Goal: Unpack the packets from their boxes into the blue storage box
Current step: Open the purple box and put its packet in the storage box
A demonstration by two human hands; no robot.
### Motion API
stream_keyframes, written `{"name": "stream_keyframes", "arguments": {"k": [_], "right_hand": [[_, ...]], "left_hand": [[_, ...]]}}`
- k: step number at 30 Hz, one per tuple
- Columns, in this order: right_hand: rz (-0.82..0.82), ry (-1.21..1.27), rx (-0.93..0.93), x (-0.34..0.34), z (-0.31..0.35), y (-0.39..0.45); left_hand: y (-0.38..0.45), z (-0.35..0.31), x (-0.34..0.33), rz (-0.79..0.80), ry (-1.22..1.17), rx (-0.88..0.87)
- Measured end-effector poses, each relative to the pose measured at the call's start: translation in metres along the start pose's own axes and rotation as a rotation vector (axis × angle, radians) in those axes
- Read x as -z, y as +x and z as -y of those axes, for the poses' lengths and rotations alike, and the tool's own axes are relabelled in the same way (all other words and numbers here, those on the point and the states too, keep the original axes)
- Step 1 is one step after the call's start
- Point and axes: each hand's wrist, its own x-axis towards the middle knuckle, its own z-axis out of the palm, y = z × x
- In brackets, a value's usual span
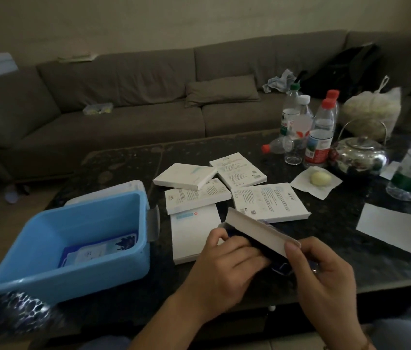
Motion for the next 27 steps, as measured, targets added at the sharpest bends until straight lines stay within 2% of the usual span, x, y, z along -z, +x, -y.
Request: {"name": "stream_keyframes", "arguments": {"k": [8, 14, 18, 21, 23, 25, 27], "right_hand": [[0.005, -0.046, 0.042, 0.002, -0.001, -0.006], [-0.01, -0.021, 0.081, 0.001, -0.002, -0.009], [0.049, -0.059, 0.174, -0.002, -0.003, -0.025], [0.166, -0.117, 0.336, -0.012, -0.007, -0.035], [0.338, -0.268, 0.425, -0.013, -0.016, -0.039], [0.614, -0.439, 0.438, -0.013, -0.024, -0.042], [0.758, -0.56, 0.421, -0.013, -0.029, -0.044]], "left_hand": [[-0.012, 0.004, 0.019, -0.206, -0.107, -0.081], [-0.01, 0.006, 0.056, -0.367, -0.161, -0.022], [0.011, 0.001, 0.106, -0.408, -0.148, 0.262], [0.025, 0.005, 0.141, -0.314, -0.338, 0.566], [0.025, 0.013, 0.149, -0.317, -0.483, 0.737], [0.021, 0.02, 0.147, -0.422, -0.599, 0.868], [0.015, 0.023, 0.14, -0.556, -0.689, 0.983]]}}
